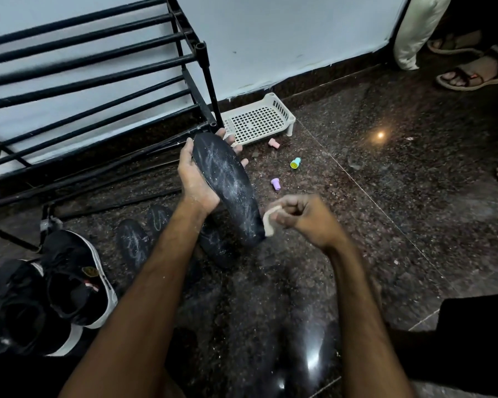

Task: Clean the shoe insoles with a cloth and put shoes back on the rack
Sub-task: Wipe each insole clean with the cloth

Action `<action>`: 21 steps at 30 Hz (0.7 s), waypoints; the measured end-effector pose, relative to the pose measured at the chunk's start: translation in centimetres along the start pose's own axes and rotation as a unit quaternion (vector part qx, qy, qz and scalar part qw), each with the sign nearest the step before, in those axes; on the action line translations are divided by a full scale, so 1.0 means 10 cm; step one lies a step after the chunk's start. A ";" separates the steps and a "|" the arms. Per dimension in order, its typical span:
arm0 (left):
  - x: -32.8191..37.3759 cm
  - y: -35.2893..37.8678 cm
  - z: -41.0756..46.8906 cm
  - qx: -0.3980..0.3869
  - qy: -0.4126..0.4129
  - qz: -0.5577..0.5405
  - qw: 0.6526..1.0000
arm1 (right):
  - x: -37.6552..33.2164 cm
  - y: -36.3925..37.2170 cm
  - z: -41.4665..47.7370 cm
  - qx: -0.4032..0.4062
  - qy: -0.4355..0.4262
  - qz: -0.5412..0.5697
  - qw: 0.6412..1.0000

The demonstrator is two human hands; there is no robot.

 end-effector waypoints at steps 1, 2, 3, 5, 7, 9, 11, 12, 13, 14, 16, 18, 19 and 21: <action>0.00 0.01 0.00 0.004 0.003 0.007 1.000 | 0.05 0.07 -0.02 -0.043 0.009 -0.042 0.998; 0.01 0.02 0.01 0.005 0.006 0.010 1.000 | 0.10 0.08 -0.03 -0.082 0.031 -0.093 0.992; 0.01 0.03 0.01 0.004 0.007 0.010 1.000 | 0.11 0.02 -0.05 -0.107 0.060 -0.137 0.983; 0.03 0.03 0.03 0.003 0.008 0.008 1.000 | 0.06 -0.15 -0.09 -0.085 0.080 -0.189 0.975; 0.01 0.02 0.03 0.005 0.007 0.010 1.000 | -0.08 -0.30 -0.09 -0.012 0.055 -0.153 0.987; -0.04 0.03 0.02 0.003 0.004 0.016 1.000 | -0.21 -0.29 -0.05 0.041 0.028 -0.070 0.996; -0.08 0.05 0.02 0.002 0.006 0.016 1.000 | -0.20 -0.10 0.00 0.014 0.014 -0.071 0.997; -0.10 0.06 0.02 0.006 0.008 0.017 1.000 | -0.15 0.04 0.02 -0.036 0.019 -0.102 0.994; -0.11 0.07 0.03 0.010 0.010 0.018 1.000 | -0.09 0.17 0.00 -0.099 0.031 -0.137 0.985; -0.11 0.08 0.04 0.010 0.011 0.020 1.000 | 0.01 0.28 -0.02 -0.158 0.048 -0.165 0.972; -0.10 0.11 0.04 0.007 0.012 0.026 1.000 | 0.11 0.25 -0.08 -0.213 0.081 -0.187 0.956; -0.10 0.13 0.02 0.003 0.006 0.023 1.000 | 0.12 -0.05 -0.09 -0.181 0.112 -0.175 0.961; -0.11 0.12 0.00 0.001 0.002 0.019 1.000 | 0.13 -0.23 -0.08 -0.144 0.124 -0.162 0.968; -0.14 0.11 -0.04 -0.012 -0.010 0.017 1.000 | 0.15 -0.57 -0.02 -0.029 0.121 -0.160 0.979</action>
Point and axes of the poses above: each hand's wrist, its own z-axis towards the middle knuckle, its own y-axis out of the palm, x = y × z, the point moved 2 cm from there along z, towards the middle knuckle, and after that the axes turned 13 degrees about -z, right-handed, at the moved point
